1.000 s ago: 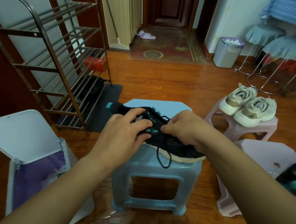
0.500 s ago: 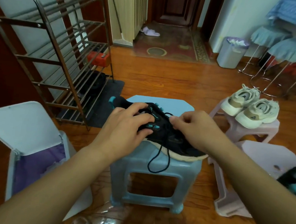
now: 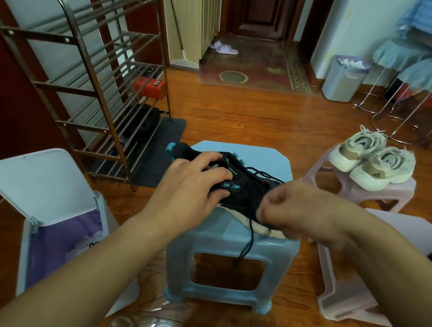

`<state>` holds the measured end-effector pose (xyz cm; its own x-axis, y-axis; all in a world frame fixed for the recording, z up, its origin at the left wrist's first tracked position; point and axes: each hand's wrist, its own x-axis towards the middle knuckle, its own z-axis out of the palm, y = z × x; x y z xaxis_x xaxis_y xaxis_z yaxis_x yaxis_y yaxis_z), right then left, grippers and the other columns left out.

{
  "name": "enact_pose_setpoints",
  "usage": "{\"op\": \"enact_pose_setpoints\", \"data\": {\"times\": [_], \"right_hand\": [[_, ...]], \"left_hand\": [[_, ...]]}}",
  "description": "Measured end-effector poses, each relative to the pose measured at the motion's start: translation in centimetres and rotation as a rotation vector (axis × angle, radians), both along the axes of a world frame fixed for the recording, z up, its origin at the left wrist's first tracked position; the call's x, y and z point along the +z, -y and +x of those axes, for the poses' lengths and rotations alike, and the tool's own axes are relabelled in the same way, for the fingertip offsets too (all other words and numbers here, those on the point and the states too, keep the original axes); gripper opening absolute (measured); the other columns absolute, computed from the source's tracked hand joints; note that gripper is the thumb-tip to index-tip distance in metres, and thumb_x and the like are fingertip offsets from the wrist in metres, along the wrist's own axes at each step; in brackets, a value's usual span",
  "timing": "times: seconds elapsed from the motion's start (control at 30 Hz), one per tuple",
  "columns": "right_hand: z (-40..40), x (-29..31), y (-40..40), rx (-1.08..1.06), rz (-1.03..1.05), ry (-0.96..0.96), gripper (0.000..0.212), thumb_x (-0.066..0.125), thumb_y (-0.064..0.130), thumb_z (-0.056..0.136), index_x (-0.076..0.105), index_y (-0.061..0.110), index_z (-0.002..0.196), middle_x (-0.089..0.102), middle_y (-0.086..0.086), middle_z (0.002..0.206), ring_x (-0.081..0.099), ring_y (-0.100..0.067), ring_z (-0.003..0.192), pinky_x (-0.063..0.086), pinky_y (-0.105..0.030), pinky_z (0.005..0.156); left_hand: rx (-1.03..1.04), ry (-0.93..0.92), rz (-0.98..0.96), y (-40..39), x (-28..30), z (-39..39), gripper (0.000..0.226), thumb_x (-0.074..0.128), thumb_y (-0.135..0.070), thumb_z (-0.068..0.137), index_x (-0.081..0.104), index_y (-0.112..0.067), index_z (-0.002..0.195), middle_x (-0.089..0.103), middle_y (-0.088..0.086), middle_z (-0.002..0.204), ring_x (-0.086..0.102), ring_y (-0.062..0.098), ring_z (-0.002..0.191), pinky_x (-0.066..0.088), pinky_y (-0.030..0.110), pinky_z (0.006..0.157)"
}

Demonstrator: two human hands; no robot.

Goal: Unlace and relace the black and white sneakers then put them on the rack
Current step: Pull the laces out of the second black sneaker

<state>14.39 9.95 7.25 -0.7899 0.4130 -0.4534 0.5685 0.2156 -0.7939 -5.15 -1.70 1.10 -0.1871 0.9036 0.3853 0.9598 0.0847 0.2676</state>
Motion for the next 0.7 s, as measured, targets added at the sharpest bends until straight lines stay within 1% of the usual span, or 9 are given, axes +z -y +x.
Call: {"op": "enact_pose_setpoints", "data": {"times": [0.1, 0.17, 0.2, 0.27, 0.33, 0.37, 0.47, 0.57, 0.7], "right_hand": [[1.2, 0.8, 2.2, 0.569, 0.145, 0.314, 0.013, 0.065, 0.023, 0.091, 0.067, 0.018, 0.079, 0.055, 0.011, 0.061, 0.049, 0.000, 0.053, 0.040, -0.016, 0.052], [1.1, 0.0, 2.3, 0.633, 0.264, 0.426, 0.015, 0.064, 0.029, 0.092, 0.066, 0.021, 0.079, 0.055, 0.014, 0.062, 0.052, 0.000, 0.056, 0.039, -0.014, 0.052], [1.0, -0.4, 1.9, 0.573, 0.324, 0.412, 0.018, 0.063, 0.033, 0.094, 0.066, 0.023, 0.079, 0.056, 0.014, 0.064, 0.054, -0.001, 0.059, 0.041, -0.016, 0.056], [0.7, -1.1, 0.3, 0.244, 0.398, 0.266, 0.027, 0.060, 0.043, 0.096, 0.067, 0.026, 0.077, 0.057, 0.011, 0.063, 0.055, -0.003, 0.058, 0.042, -0.022, 0.057], [-0.1, -1.3, -0.8, -0.129, 0.395, 0.080, 0.039, 0.060, 0.052, 0.094, 0.070, 0.019, 0.077, 0.056, 0.006, 0.058, 0.052, -0.009, 0.052, 0.041, -0.028, 0.054], [-0.7, -1.4, -0.8, -0.212, 0.388, 0.036, 0.043, 0.061, 0.055, 0.093, 0.070, 0.016, 0.077, 0.057, 0.003, 0.059, 0.052, -0.012, 0.053, 0.042, -0.029, 0.054], [-2.3, -2.3, 0.2, -0.173, 0.523, 0.058, 0.041, 0.065, 0.051, 0.092, 0.064, 0.016, 0.070, 0.058, 0.003, 0.059, 0.053, -0.012, 0.054, 0.040, -0.027, 0.053], [-2.9, -2.5, 0.8, -0.168, 0.679, 0.073, 0.031, 0.066, 0.035, 0.091, 0.062, 0.016, 0.066, 0.059, -0.001, 0.061, 0.057, -0.018, 0.058, 0.039, -0.028, 0.050], [-2.9, -2.8, 1.5, -0.157, 0.647, 0.070, 0.027, 0.066, 0.027, 0.083, 0.055, 0.016, 0.061, 0.059, -0.003, 0.065, 0.055, -0.021, 0.062, 0.040, -0.029, 0.051]], "left_hand": [[-0.008, -0.002, 0.000, 0.0, -0.1, -0.1, 0.029, 0.073, -0.037, 0.089, 0.070, -0.030, 0.117, 0.055, 0.000, 0.140, 0.061, 0.017, 0.114, 0.043, 0.042, 0.099], [-0.016, 0.002, -0.003, 0.0, -0.1, -0.2, 0.029, 0.072, -0.037, 0.090, 0.069, -0.031, 0.118, 0.054, 0.000, 0.142, 0.060, 0.017, 0.116, 0.042, 0.043, 0.101], [-0.019, 0.007, -0.006, 0.0, -0.1, -0.3, 0.029, 0.071, -0.038, 0.090, 0.069, -0.031, 0.119, 0.053, 0.000, 0.143, 0.059, 0.017, 0.117, 0.041, 0.043, 0.102], [-0.019, 0.011, -0.010, 0.0, -0.1, -0.3, 0.029, 0.070, -0.038, 0.090, 0.069, -0.031, 0.119, 0.052, -0.001, 0.143, 0.059, 0.017, 0.117, 0.040, 0.042, 0.103], [-0.017, 0.010, -0.011, 0.0, 0.0, -0.3, 0.029, 0.071, -0.037, 0.090, 0.069, -0.031, 0.119, 0.053, -0.001, 0.143, 0.059, 0.017, 0.117, 0.040, 0.042, 0.103], [-0.017, 0.006, -0.009, 0.0, 0.0, -0.2, 0.029, 0.071, -0.037, 0.090, 0.069, -0.031, 0.118, 0.053, -0.001, 0.142, 0.059, 0.017, 0.117, 0.040, 0.042, 0.102], [-0.017, 0.001, -0.008, 0.1, 0.0, -0.1, 0.030, 0.073, -0.036, 0.089, 0.069, -0.030, 0.118, 0.054, -0.001, 0.141, 0.059, 0.016, 0.116, 0.041, 0.041, 0.101], [-0.015, -0.007, -0.005, 0.1, -0.1, -0.1, 0.030, 0.074, -0.035, 0.088, 0.069, -0.029, 0.117, 0.054, -0.001, 0.139, 0.060, 0.016, 0.114, 0.041, 0.041, 0.100], [-0.020, -0.014, -0.003, 0.0, -0.2, -0.1, 0.030, 0.074, -0.034, 0.087, 0.070, -0.028, 0.117, 0.055, 0.000, 0.139, 0.061, 0.017, 0.113, 0.043, 0.042, 0.099]]}}
